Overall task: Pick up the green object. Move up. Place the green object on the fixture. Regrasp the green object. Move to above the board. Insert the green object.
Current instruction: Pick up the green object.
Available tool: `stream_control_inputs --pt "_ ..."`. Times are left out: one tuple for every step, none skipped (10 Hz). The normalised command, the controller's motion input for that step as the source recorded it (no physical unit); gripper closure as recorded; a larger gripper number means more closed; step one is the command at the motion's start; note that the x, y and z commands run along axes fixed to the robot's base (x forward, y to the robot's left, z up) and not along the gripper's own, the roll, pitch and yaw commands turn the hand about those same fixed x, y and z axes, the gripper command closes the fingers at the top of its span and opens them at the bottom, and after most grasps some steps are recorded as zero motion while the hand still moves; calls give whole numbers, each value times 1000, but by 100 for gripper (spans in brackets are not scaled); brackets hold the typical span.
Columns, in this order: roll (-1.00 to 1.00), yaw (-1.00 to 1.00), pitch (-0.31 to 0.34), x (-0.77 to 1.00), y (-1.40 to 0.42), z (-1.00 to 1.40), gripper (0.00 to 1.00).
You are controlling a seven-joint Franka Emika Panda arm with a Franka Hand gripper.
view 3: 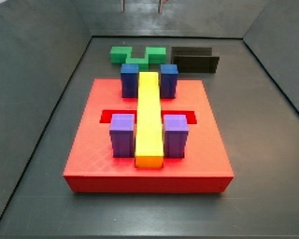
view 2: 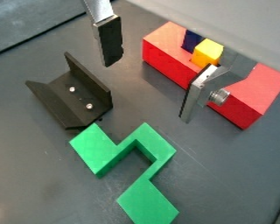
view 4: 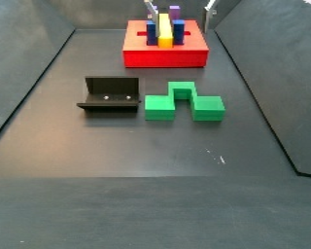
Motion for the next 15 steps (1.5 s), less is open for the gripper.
stream_control_inputs --pt "24 -74 -121 337 -151 -369 0" --pt "4 0 -154 277 -60 -563 0" --pt "0 0 -150 100 -46 -574 0" --pt "0 0 -154 0 -51 -563 0" --pt "0 6 -164 0 -29 -546 0" --pt "13 46 -163 14 0 -486 0" --pt "66 69 -163 60 -3 -423 0" --pt "37 0 -107 51 0 -306 0" --pt "47 0 -36 0 0 -197 0" --pt "100 -209 -74 0 0 -266 0" --pt "133 -351 -53 3 0 -311 0" --pt "184 -437 -34 0 9 -351 0" --pt "194 -411 -90 0 43 -391 0" --pt "124 -197 -113 0 77 -220 0" --pt "0 0 -166 -63 200 -89 0"
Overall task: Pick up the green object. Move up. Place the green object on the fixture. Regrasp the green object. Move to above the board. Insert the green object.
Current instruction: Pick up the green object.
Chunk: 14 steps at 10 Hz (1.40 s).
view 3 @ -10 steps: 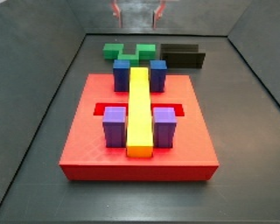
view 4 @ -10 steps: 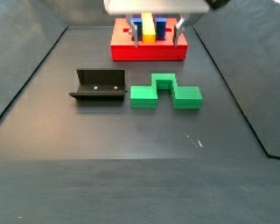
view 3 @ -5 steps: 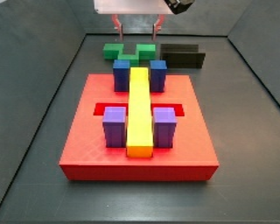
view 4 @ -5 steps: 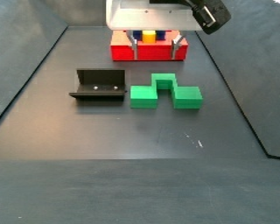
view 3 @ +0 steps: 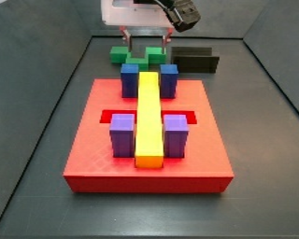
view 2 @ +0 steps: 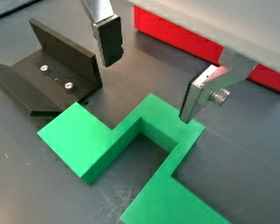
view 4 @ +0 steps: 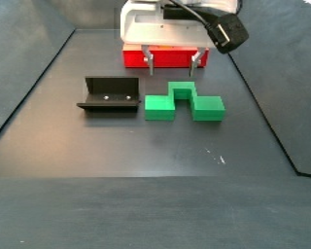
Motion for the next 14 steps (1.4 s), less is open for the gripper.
stream_control_inputs --pt "0 74 -211 -174 223 -14 0" --pt "0 11 -173 -254 214 6 0" --pt "0 83 -219 -431 69 0 0" --pt "23 86 -237 -471 0 -46 0" --pt "79 57 -229 -466 -54 -143 0" --pt "89 46 -206 -297 -123 -137 0" --pt "54 77 -229 -23 -117 -183 0" --pt "30 74 -211 37 -97 -94 0" --pt "36 54 -176 111 -57 -37 0" --pt "69 37 -120 100 -57 0 0" --pt "117 40 -84 34 -9 -26 0" --pt "173 20 -34 137 -6 -97 0" --pt "183 0 0 383 -23 -154 0" --pt "200 0 7 483 -29 -129 0"
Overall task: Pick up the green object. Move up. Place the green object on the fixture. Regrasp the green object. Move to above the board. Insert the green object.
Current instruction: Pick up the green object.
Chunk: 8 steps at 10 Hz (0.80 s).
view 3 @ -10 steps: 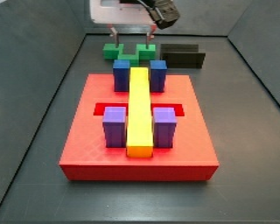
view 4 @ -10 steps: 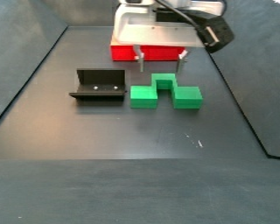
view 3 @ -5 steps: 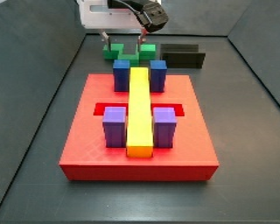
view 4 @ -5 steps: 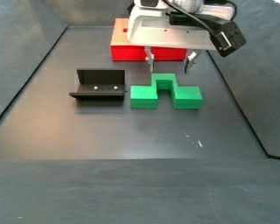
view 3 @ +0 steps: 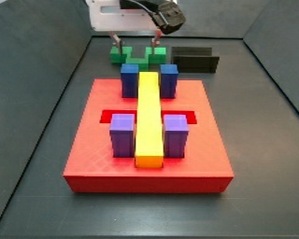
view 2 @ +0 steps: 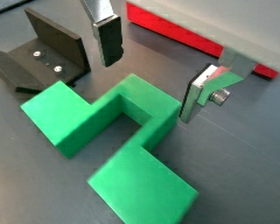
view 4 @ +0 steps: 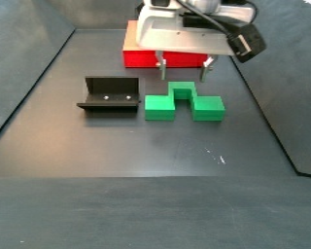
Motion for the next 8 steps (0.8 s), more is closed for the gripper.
stream_control_inputs --pt "144 0 21 157 0 -86 0" --pt "113 0 16 46 -17 -34 0" --pt "83 0 0 0 0 -43 0" --pt "63 0 0 0 0 -43 0" --pt "91 0 0 0 -26 -83 0" --pt "179 0 0 23 -94 -240 0" --pt "189 0 0 46 -103 -274 0" --pt "187 0 0 17 -74 -257 0"
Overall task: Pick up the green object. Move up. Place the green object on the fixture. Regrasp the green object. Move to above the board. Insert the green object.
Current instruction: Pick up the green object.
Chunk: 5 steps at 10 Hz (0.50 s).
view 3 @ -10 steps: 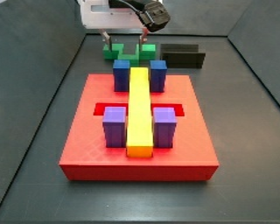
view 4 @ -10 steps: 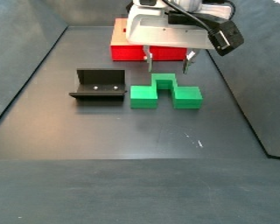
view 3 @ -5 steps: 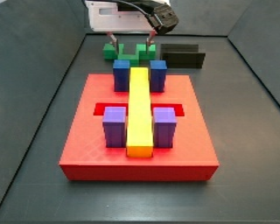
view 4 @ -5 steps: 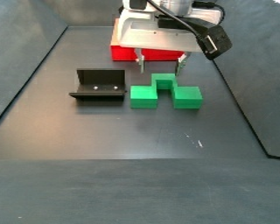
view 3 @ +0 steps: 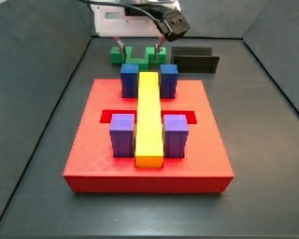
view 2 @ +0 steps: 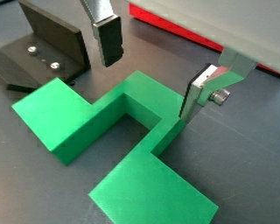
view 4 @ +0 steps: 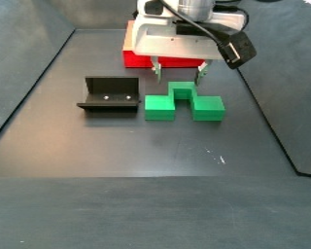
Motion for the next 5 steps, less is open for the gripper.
stream_control_inputs --pt "173 0 0 0 0 -223 0" --pt "159 0 0 17 20 -217 0" --pt "151 0 0 31 49 -191 0" --pt "143 0 0 54 83 -194 0" --pt "174 0 0 0 29 -200 0"
